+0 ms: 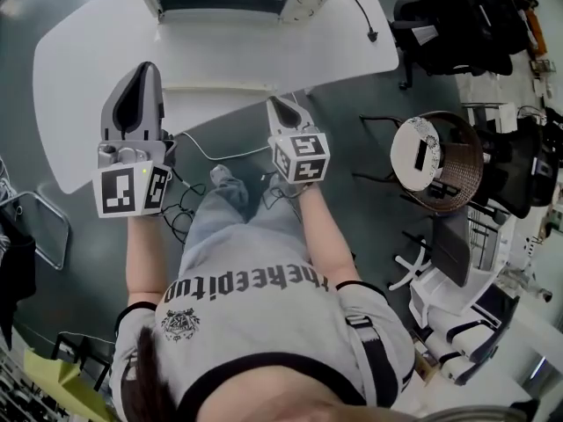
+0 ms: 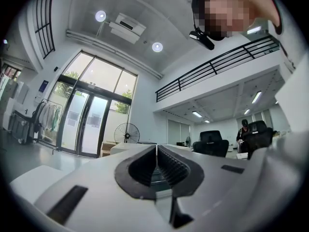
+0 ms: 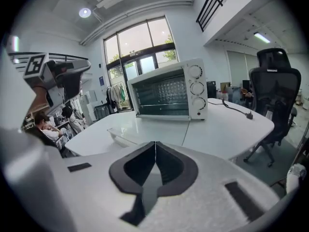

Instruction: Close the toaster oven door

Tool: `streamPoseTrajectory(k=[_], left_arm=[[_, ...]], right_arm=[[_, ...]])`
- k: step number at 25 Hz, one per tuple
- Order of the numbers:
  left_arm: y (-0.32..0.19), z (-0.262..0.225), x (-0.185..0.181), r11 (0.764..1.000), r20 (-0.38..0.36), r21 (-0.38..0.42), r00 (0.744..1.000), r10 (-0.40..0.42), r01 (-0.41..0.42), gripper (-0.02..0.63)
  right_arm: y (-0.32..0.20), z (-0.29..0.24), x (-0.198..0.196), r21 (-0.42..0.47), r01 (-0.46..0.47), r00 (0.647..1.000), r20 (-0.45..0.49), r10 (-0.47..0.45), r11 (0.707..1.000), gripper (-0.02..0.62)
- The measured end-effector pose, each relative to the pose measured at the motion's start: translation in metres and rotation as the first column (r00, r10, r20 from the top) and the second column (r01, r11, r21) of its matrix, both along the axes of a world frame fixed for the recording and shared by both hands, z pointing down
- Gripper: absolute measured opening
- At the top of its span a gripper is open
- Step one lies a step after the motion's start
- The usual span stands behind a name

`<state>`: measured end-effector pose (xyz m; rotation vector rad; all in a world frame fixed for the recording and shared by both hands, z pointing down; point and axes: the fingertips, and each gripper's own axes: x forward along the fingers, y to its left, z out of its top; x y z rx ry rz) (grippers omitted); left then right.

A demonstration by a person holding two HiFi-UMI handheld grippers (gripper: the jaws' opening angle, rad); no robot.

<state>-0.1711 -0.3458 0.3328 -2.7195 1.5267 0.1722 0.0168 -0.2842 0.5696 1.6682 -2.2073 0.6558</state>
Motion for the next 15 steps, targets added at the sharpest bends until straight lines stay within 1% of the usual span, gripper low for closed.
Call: streamPoseTrajectory(k=[3, 7, 11, 15], left_arm=[[0.0, 0.004, 0.002, 1.0, 0.013, -0.004, 1.0, -0.003, 0.003, 0.012], [0.0, 0.007, 0.0, 1.0, 0.026, -0.005, 1.0, -0.005, 0.005, 0.012], [-0.002, 0.008, -0.005, 1.0, 0.032, -0.007, 0.999, -0.012, 0.012, 0.012], [-0.004, 0.011, -0.01, 1.0, 0.043, -0.009, 0.999, -0.018, 0.019, 0.012]], right_arm=[[0.001, 0.025, 0.003, -0.046, -0.025, 1.0, 0.001, 0.025, 0.999, 0.018], [-0.002, 0.052, 0.008, -0.09, -0.082, 0.996, 0.01, 0.084, 0.993, 0.048], [-0.01, 0.067, 0.007, -0.104, -0.117, 0.992, 0.026, 0.121, 0.988, 0.089], [-0.021, 0.073, 0.003, -0.096, -0.138, 0.989, 0.046, 0.143, 0.986, 0.123]])
